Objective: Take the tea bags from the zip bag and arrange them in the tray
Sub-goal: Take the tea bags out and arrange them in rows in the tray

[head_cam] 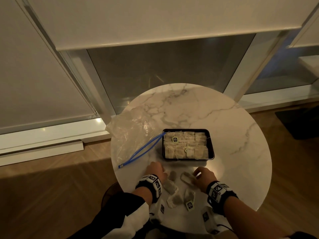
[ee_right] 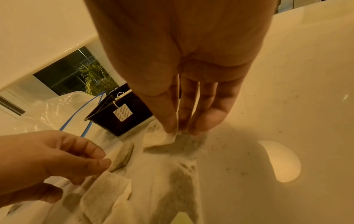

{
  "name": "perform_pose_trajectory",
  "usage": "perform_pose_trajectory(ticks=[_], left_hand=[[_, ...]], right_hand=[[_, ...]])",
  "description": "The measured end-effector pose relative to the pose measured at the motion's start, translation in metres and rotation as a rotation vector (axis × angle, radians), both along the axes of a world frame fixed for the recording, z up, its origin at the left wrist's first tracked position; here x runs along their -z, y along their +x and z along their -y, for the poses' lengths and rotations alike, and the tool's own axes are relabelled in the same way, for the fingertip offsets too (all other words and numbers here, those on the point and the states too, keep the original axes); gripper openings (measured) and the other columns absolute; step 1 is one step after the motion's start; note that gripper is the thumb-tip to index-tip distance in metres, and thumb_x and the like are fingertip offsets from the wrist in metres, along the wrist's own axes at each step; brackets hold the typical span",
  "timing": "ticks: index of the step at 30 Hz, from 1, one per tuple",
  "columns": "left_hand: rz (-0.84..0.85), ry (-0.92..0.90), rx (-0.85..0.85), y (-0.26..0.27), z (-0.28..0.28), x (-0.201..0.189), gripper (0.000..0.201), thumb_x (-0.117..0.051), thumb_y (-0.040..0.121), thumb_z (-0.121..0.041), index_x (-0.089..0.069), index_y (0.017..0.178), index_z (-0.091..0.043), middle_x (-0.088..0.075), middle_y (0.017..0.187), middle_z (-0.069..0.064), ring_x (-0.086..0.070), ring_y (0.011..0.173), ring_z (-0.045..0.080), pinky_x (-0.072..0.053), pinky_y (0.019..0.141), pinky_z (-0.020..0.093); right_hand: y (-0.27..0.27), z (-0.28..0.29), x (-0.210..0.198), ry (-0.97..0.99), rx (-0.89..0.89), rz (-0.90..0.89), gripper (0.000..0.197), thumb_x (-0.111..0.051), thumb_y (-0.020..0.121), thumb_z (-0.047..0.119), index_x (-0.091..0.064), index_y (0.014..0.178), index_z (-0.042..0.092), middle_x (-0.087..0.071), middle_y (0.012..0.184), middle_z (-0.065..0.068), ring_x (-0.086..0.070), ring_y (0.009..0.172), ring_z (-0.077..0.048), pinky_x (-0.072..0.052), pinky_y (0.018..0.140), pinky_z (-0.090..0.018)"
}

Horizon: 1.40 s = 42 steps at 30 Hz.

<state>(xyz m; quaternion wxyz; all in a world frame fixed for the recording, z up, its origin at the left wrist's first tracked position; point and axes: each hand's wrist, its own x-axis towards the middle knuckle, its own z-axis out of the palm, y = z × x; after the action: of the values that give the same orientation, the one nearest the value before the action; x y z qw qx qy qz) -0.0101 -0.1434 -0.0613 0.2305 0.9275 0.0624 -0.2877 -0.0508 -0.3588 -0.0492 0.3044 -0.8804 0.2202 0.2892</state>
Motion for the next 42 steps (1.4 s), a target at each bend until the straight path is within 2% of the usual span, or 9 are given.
perform_pose_trajectory(ticks=[5,13,21,25,30,34,37,39,42], left_hand=[[-0.003,0.006,0.022,0.000,0.002,-0.001,0.024,-0.068,0.091,-0.031,-0.073,0.106,-0.013,-0.070,0.110,0.008,-0.067,0.103,0.026,-0.055,0.091,0.035],[0.017,-0.099,0.060,0.007,0.004,-0.015,0.011,-0.071,0.086,-0.022,-0.068,0.096,-0.019,-0.069,0.099,0.001,-0.065,0.091,0.018,-0.056,0.086,0.034],[0.041,-0.211,0.168,0.018,0.005,-0.039,0.015,-0.076,0.085,-0.029,-0.070,0.095,-0.021,-0.069,0.097,-0.003,-0.065,0.088,0.012,-0.056,0.084,0.030],[0.092,-0.291,0.202,0.022,0.005,-0.055,0.011,-0.077,0.084,-0.022,-0.071,0.093,-0.021,-0.067,0.091,-0.005,-0.061,0.080,0.007,-0.050,0.073,0.022],[0.170,-0.338,0.212,0.028,0.006,-0.067,0.016,-0.080,0.079,-0.014,-0.070,0.084,-0.025,-0.066,0.083,-0.009,-0.062,0.079,0.008,-0.053,0.075,0.025],[0.211,-0.348,0.225,0.032,0.004,-0.073,0.011,-0.079,0.081,-0.016,-0.072,0.088,-0.022,-0.064,0.084,-0.008,-0.061,0.079,0.008,-0.048,0.072,0.021],[0.200,-0.339,0.231,0.032,0.002,-0.074,0.013,-0.078,0.081,-0.016,-0.072,0.092,-0.021,-0.063,0.083,-0.009,-0.060,0.078,0.008,-0.052,0.073,0.024],[0.187,-0.361,0.210,0.031,0.001,-0.073,0.019,-0.078,0.082,-0.016,-0.070,0.098,-0.021,-0.065,0.085,-0.006,-0.060,0.077,0.008,-0.052,0.072,0.023],[0.173,-0.402,0.146,0.029,0.001,-0.071,0.024,-0.077,0.084,-0.022,-0.066,0.105,-0.021,-0.067,0.089,-0.002,-0.061,0.078,0.009,-0.054,0.072,0.024]], right_hand=[[0.000,0.004,0.005,-0.004,-0.013,0.017,0.010,-0.069,0.085,0.024,-0.063,0.094,0.023,-0.068,0.091,0.001,-0.065,0.083,-0.015,-0.054,0.069,-0.026],[0.002,0.010,0.005,-0.051,-0.041,0.009,0.007,-0.064,0.088,0.028,-0.061,0.095,0.026,-0.065,0.099,-0.001,-0.064,0.087,-0.016,-0.056,0.081,-0.032],[0.008,0.002,-0.015,-0.255,-0.224,-0.061,0.032,-0.060,0.085,0.046,-0.059,0.106,0.022,-0.064,0.109,-0.002,-0.063,0.096,-0.018,-0.054,0.083,-0.031],[0.023,-0.016,-0.030,-0.022,-0.239,0.055,0.012,-0.067,0.087,0.035,-0.065,0.094,0.026,-0.067,0.099,0.001,-0.061,0.085,-0.012,-0.052,0.077,-0.026],[0.034,-0.036,-0.046,0.197,-0.283,0.175,0.029,-0.071,0.086,0.034,-0.062,0.113,0.032,-0.062,0.094,0.009,-0.057,0.080,-0.002,-0.043,0.064,-0.015],[0.037,-0.043,-0.045,0.239,-0.261,0.285,0.028,-0.068,0.087,0.036,-0.062,0.114,0.031,-0.064,0.092,0.007,-0.060,0.082,-0.007,-0.046,0.070,-0.019],[0.038,-0.046,-0.045,0.232,-0.272,0.312,0.014,-0.066,0.089,0.038,-0.065,0.101,0.031,-0.065,0.087,0.009,-0.060,0.078,-0.007,-0.048,0.067,-0.019],[0.039,-0.046,-0.043,0.230,-0.260,0.309,0.004,-0.065,0.090,0.036,-0.064,0.089,0.033,-0.067,0.085,0.008,-0.063,0.077,-0.010,-0.055,0.072,-0.029],[0.041,-0.043,-0.044,0.240,-0.232,0.304,0.009,-0.064,0.091,0.031,-0.062,0.083,0.032,-0.069,0.085,0.005,-0.064,0.076,-0.011,-0.056,0.076,-0.033]])
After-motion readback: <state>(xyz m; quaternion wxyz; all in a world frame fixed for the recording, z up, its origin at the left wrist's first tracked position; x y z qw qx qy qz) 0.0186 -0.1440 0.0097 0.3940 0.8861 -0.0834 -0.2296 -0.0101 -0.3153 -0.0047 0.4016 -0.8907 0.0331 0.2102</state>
